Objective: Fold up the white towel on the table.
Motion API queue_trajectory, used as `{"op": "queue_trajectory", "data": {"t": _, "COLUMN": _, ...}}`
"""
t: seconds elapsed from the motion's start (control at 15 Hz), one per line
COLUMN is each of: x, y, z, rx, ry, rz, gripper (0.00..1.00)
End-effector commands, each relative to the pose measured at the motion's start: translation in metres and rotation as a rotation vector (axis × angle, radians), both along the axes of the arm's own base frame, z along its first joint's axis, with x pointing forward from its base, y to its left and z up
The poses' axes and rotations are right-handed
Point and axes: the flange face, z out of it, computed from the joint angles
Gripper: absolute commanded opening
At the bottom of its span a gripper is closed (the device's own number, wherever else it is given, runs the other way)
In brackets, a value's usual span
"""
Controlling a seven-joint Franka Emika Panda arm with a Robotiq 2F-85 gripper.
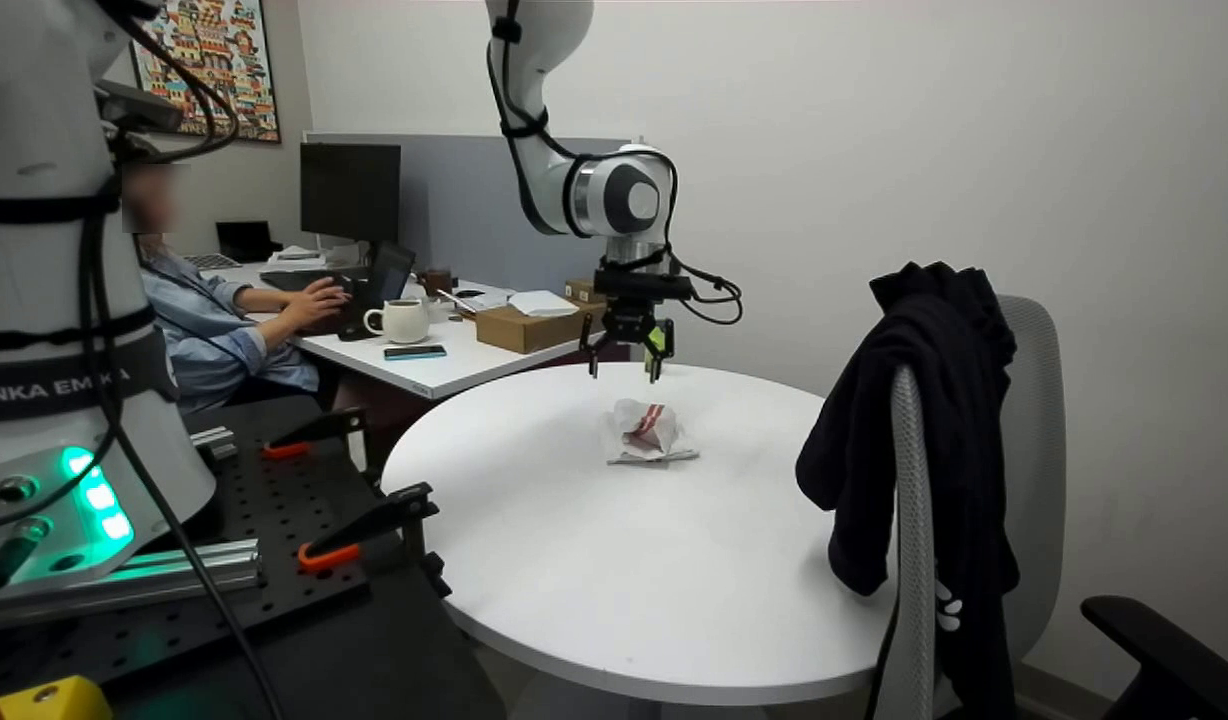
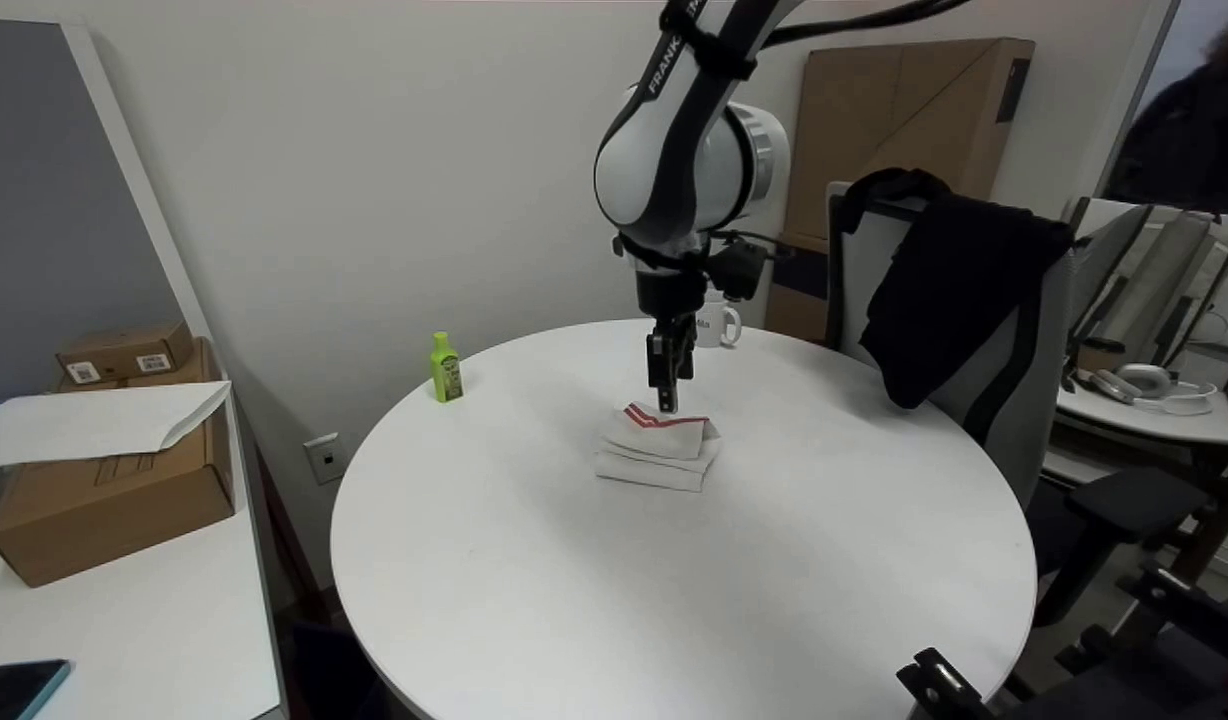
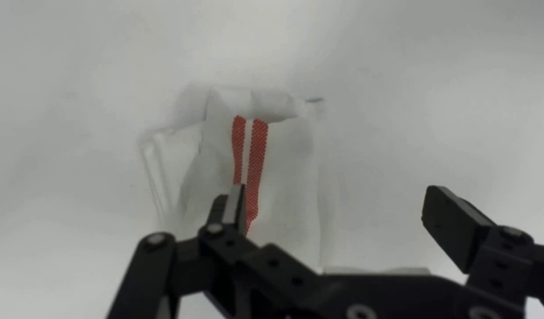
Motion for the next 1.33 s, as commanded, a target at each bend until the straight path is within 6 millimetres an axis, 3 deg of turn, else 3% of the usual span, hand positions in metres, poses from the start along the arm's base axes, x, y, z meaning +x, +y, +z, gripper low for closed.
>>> {"op": "queue_trajectory", "data": {"t": 0.0, "x": -0.029, "y": -0.01, "z": 0.043, "rx": 0.054, "ry": -0.026, "rz": -0.157, "gripper": 1.0}}
{"op": "queue_trajectory", "data": {"t": 0.33, "x": -0.068, "y": -0.028, "z": 0.097, "rx": 0.089, "ry": -0.107, "rz": -0.381, "gripper": 1.0}}
{"op": "queue_trajectory", "data": {"t": 0.6, "x": -0.11, "y": -0.051, "z": 0.14, "rx": 0.07, "ry": -0.209, "rz": -0.567, "gripper": 1.0}}
{"op": "queue_trajectory", "data": {"t": 0.93, "x": -0.168, "y": -0.07, "z": 0.169, "rx": 0.082, "ry": -0.256, "rz": -0.797, "gripper": 1.0}}
{"op": "queue_trajectory", "data": {"t": 1.0, "x": -0.139, "y": -0.071, "z": 0.157, "rx": 0.058, "ry": -0.223, "rz": -0.73, "gripper": 1.0}}
{"op": "queue_trajectory", "data": {"t": 1.27, "x": -0.145, "y": -0.071, "z": 0.16, "rx": 0.057, "ry": -0.225, "rz": -0.735, "gripper": 1.0}}
